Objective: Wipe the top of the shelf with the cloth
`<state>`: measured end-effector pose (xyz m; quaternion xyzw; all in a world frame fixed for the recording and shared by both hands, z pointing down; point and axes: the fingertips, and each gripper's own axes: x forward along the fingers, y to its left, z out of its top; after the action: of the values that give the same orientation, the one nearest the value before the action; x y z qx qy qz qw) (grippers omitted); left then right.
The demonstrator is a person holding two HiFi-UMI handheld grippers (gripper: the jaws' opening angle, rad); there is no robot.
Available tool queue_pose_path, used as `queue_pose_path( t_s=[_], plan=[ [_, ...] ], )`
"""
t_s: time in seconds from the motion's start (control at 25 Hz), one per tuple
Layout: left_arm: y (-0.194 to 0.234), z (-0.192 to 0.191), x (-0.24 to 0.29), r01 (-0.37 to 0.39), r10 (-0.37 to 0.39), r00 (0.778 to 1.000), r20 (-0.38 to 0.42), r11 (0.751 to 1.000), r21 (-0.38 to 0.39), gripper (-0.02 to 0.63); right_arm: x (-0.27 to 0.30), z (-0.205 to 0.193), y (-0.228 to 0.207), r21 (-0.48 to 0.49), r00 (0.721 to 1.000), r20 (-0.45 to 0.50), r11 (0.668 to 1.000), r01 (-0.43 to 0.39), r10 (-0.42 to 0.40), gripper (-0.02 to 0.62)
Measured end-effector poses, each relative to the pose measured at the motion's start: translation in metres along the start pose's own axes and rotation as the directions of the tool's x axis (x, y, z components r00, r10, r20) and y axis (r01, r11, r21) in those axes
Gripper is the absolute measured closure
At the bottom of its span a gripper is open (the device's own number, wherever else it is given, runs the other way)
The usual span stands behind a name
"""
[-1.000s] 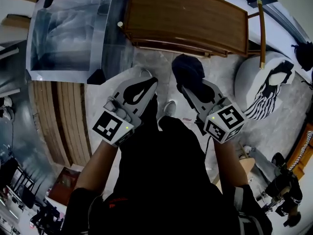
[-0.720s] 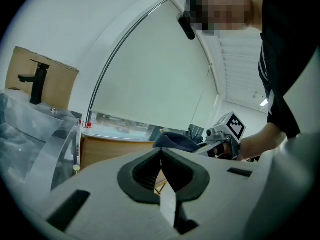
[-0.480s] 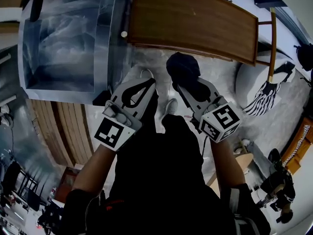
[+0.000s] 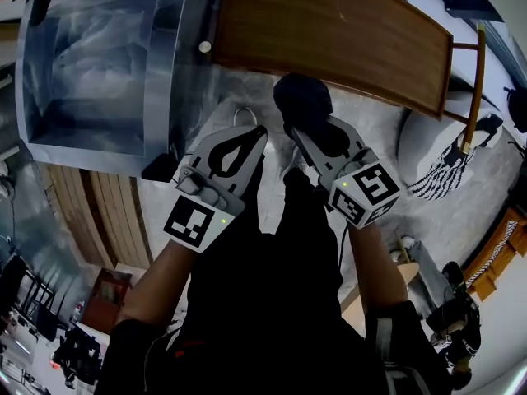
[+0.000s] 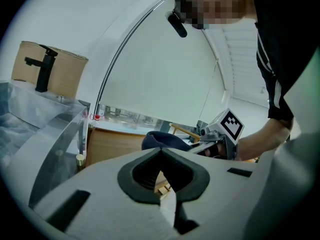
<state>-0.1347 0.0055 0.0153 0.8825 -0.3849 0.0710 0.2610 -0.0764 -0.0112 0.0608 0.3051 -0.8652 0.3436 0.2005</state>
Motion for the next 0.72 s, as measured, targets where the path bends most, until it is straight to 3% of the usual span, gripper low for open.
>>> queue_pose_path(
  t_s=[0.32, 0.72],
  plan=[
    [0.005, -0.014, -0.002, -0.111, 0.111, 0.994, -0.014, 0.994, 0.001, 0.586, 0.029, -0.010, -0.001, -0.011, 0.996, -0.005, 0.995, -0.095, 0.094, 0.500],
    [0.018, -0.056, 0.001, -0.165, 0.164, 0.986, -0.038, 0.986, -0.030, 0.586, 0.089, -0.057, -0.007, -0.035, 0.979, -0.087, 0.982, -0.187, 0.184, 0.500]
  ],
)
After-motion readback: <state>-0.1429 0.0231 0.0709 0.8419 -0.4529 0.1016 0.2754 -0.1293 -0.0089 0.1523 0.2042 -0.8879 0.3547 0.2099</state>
